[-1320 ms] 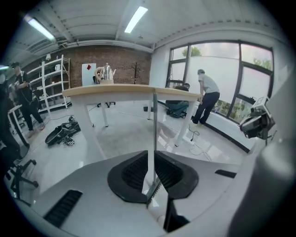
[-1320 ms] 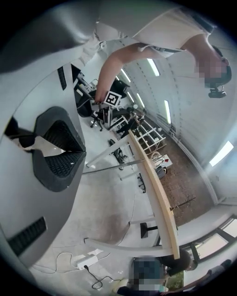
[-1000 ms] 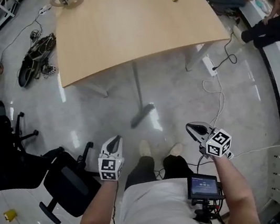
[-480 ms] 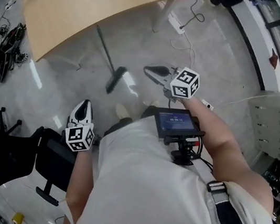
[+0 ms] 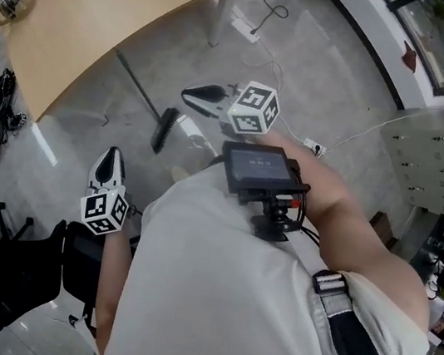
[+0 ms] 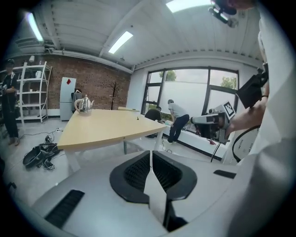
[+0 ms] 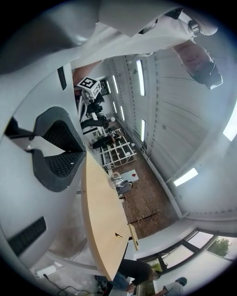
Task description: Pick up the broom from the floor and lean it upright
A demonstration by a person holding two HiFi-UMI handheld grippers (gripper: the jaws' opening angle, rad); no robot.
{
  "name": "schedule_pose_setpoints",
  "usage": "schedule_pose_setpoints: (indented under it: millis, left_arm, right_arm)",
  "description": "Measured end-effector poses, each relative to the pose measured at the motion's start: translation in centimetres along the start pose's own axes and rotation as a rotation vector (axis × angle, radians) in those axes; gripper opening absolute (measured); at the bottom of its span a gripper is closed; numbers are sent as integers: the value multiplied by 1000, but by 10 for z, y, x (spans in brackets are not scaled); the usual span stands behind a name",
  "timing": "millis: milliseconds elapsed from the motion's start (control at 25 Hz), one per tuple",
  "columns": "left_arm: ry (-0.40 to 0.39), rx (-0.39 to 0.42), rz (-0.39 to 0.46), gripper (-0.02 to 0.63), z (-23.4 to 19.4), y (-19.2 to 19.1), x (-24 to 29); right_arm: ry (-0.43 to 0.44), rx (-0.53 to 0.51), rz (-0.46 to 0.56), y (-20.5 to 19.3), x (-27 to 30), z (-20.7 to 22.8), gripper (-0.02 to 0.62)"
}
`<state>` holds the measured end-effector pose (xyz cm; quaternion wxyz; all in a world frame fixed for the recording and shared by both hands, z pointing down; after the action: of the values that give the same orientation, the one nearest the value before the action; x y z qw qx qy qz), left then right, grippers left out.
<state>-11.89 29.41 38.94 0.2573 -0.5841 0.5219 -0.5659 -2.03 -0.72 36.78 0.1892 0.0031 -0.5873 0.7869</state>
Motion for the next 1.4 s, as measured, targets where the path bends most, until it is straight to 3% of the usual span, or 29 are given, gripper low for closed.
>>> schedule_pose_setpoints:
  millis: [480, 960, 1400]
  left_arm:
    - [-34, 2, 37, 23, -7, 22, 9]
    - [-78, -4, 7, 23, 4, 10, 16]
    - [-88, 10, -1, 23, -5, 14, 15]
  right_arm:
    - [25, -34, 49, 31, 4, -10, 15]
    - [100, -15, -23, -5, 19, -43, 15]
    - [88, -34, -21, 2, 24, -43, 15]
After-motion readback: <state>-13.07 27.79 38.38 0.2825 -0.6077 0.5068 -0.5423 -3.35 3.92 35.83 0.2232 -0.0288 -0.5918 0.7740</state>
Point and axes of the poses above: the fingertips, and each gripper's own axes: x forward along the fingers, z to its right, y out of its top, the point moved 8 cm from there along -x, backward along the fingers, and after that the axes turned 13 degrees about -y, right-handed, at the moved point
